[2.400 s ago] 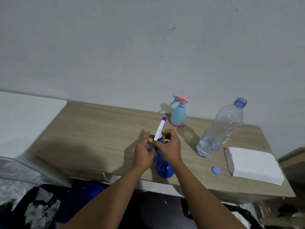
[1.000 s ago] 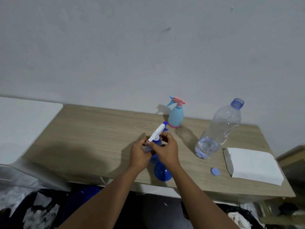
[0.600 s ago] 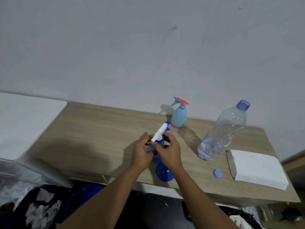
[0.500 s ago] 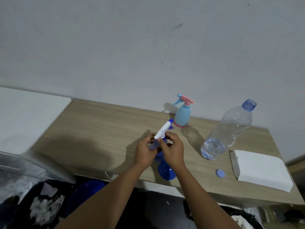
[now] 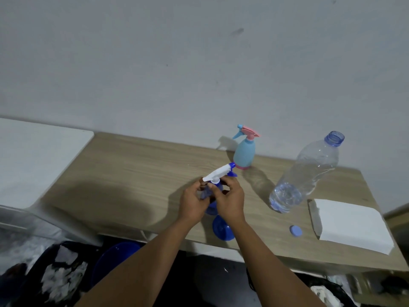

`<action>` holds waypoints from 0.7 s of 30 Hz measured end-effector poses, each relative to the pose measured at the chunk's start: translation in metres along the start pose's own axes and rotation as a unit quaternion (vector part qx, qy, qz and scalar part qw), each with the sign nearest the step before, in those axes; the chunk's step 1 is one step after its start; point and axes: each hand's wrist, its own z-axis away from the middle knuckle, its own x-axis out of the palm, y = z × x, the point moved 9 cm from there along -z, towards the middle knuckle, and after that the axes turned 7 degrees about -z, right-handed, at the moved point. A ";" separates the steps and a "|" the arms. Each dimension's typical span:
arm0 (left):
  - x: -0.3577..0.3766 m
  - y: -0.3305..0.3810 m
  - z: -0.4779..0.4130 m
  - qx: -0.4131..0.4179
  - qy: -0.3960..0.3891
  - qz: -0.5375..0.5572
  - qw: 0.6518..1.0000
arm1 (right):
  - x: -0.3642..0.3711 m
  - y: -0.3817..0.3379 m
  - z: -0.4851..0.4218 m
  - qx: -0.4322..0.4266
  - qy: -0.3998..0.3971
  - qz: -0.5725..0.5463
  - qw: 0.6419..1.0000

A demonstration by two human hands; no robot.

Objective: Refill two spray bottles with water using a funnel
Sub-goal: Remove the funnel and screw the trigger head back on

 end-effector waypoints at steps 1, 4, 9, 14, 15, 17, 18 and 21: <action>-0.001 -0.001 -0.001 0.001 0.006 -0.008 1.000 | 0.001 -0.001 0.000 0.007 0.012 -0.002 1.000; -0.001 -0.002 -0.003 0.009 0.018 -0.030 0.999 | 0.001 -0.001 0.003 0.017 0.040 -0.021 0.999; 0.001 -0.001 0.001 0.002 0.031 -0.040 0.999 | -0.005 -0.002 0.009 0.029 0.066 -0.038 0.997; 0.000 -0.009 0.012 -0.025 0.019 0.026 0.999 | -0.001 -0.007 0.005 0.055 0.043 -0.079 0.994; 0.002 -0.015 0.016 -0.035 0.005 0.056 0.998 | 0.004 -0.008 0.003 0.049 0.024 -0.071 0.996; -0.001 -0.030 0.026 -0.043 -0.004 0.052 0.998 | 0.012 -0.007 -0.003 0.031 -0.005 -0.062 0.998; -0.010 -0.039 0.028 -0.043 0.012 0.010 0.999 | 0.014 -0.007 -0.007 0.026 -0.012 -0.059 0.998; -0.041 -0.071 0.030 -0.094 0.037 -0.213 0.972 | 0.008 -0.022 -0.022 0.003 -0.005 -0.057 0.998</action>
